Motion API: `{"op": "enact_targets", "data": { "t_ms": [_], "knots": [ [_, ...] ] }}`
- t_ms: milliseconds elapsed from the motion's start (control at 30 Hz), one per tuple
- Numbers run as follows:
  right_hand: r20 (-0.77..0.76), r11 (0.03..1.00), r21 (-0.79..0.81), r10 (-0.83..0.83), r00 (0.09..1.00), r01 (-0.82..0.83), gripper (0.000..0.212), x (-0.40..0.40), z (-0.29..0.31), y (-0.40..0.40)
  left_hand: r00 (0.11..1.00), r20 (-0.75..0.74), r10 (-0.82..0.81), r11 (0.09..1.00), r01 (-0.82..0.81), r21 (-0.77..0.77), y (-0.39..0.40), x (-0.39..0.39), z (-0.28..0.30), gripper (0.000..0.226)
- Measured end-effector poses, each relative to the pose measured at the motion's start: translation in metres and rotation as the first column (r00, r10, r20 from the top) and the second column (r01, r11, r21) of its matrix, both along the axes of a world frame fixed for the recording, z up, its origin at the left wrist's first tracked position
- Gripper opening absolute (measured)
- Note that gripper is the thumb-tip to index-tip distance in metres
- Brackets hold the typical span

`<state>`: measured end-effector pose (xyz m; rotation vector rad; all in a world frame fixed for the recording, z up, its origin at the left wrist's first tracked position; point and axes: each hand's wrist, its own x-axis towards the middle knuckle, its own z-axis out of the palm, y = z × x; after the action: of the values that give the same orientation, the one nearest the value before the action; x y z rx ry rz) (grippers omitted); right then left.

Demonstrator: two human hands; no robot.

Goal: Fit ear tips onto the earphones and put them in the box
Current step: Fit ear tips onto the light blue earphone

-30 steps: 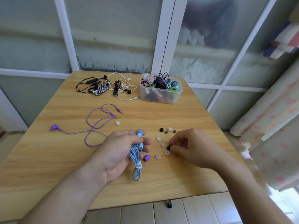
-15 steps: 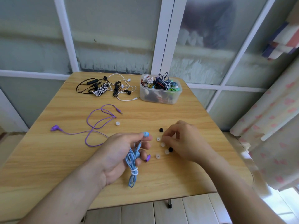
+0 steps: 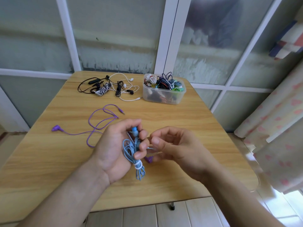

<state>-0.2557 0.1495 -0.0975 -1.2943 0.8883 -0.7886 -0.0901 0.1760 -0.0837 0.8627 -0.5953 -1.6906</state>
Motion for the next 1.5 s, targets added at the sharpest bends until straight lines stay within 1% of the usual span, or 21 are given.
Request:
{"op": "enact_targets", "data": {
  "t_ms": [67,167,233,300,367,433,533,600,667,767,833,900,967,1033,1067,1133,1200,1267,1333,1433,1500],
  "knots": [
    [0.033,0.999,0.022,0.028,0.999,-0.028,0.024,0.001,0.002,0.002,0.999,-0.010,0.031,0.999,-0.032,-0.025,0.000,-0.001,0.000,0.013],
    [0.007,1.000,0.002,-0.004,1.000,0.004,0.016,0.003,0.003,0.004,0.999,-0.007,0.052,0.997,-0.052,-0.056,0.000,-0.001,-0.001,0.010],
    [0.003,1.000,0.003,-0.031,1.000,0.031,0.015,0.006,0.003,0.006,0.996,0.044,0.071,0.995,-0.068,-0.067,0.000,-0.003,-0.002,0.005],
    [-0.007,0.998,-0.012,-0.066,0.998,0.066,0.017,0.008,0.003,0.008,0.986,0.129,0.109,0.992,-0.100,-0.073,0.000,-0.004,-0.005,0.011],
    [-0.036,0.990,-0.056,-0.134,0.990,0.132,0.019,0.009,0.004,0.008,0.967,0.202,0.155,0.987,-0.144,-0.070,-0.001,-0.004,-0.008,0.018],
    [-0.040,0.971,-0.105,-0.220,0.975,0.214,0.019,0.009,0.006,0.007,0.943,0.279,0.179,0.984,-0.167,-0.064,-0.003,-0.003,-0.010,0.017],
    [-0.023,0.941,-0.179,-0.297,0.955,0.288,0.018,0.007,0.010,0.006,0.919,0.365,0.149,0.989,-0.143,-0.044,-0.002,-0.003,-0.013,0.014],
    [-0.039,0.912,-0.248,-0.347,0.937,0.327,0.016,0.006,0.010,0.006,0.912,0.392,0.119,0.993,-0.110,-0.045,0.001,-0.004,-0.013,0.022],
    [-0.054,0.892,-0.300,-0.369,0.928,0.337,0.015,0.005,0.010,0.008,0.903,0.414,0.116,0.993,-0.091,-0.080,0.003,-0.006,-0.014,0.033],
    [-0.085,0.897,-0.349,-0.318,0.944,0.271,0.015,0.006,0.012,0.011,0.879,0.440,0.182,0.979,-0.119,-0.166,0.004,-0.006,-0.014,0.035],
    [-0.063,0.898,-0.351,-0.306,0.950,0.266,0.020,0.004,0.015,0.010,0.854,0.470,0.222,0.966,-0.129,-0.222,0.004,-0.004,-0.013,0.034],
    [0.002,0.906,-0.298,-0.314,0.950,0.300,0.025,0.001,0.016,0.007,0.834,0.492,0.250,0.950,-0.114,-0.289,0.004,-0.002,-0.012,0.030],
    [0.064,0.927,-0.222,-0.296,0.953,0.303,0.024,-0.003,0.018,0.005,0.806,0.519,0.285,0.929,-0.098,-0.357,0.005,-0.002,-0.012,0.020],
    [0.090,0.944,-0.194,-0.255,0.963,0.268,0.023,-0.003,0.019,0.005,0.744,0.576,0.337,0.898,-0.071,-0.434,0.005,-0.003,-0.012,0.010],
    [0.093,0.948,-0.197,-0.238,0.967,0.252,0.024,-0.003,0.019,0.005,0.716,0.602,0.353,0.885,-0.047,-0.463,0.005,-0.004,-0.013,0.009],
    [0.098,0.949,-0.209,-0.218,0.971,0.235,0.024,-0.002,0.019,0.006,0.698,0.615,0.366,0.872,-0.027,-0.488,0.005,-0.004,-0.013,0.010],
    [0.098,0.952,-0.208,-0.210,0.973,0.226,0.024,-0.003,0.018,0.005,0.700,0.615,0.363,0.870,-0.019,-0.492,0.005,-0.003,-0.013,0.017],
    [0.079,0.956,-0.207,-0.195,0.978,0.207,0.027,-0.005,0.018,0.004,0.680,0.632,0.373,0.861,0.000,-0.508,0.005,-0.001,-0.012,0.022],
    [0.056,0.964,-0.196,-0.173,0.983,0.181,0.028,-0.006,0.018,0.003,0.634,0.667,0.391,0.850,0.028,-0.525,0.005,0.001,-0.013,0.018],
    [0.028,0.976,-0.173,-0.129,0.991,0.132,0.025,-0.007,0.018,0.002,0.571,0.710,0.413,0.834,0.077,-0.547,0.005,0.003,-0.014,0.012],
    [0.024,0.980,-0.166,-0.107,0.994,0.109,0.020,-0.007,0.019,0.003,0.557,0.719,0.416,0.823,0.106,-0.559,0.005,0.002,-0.014,0.009]
  ]
}}
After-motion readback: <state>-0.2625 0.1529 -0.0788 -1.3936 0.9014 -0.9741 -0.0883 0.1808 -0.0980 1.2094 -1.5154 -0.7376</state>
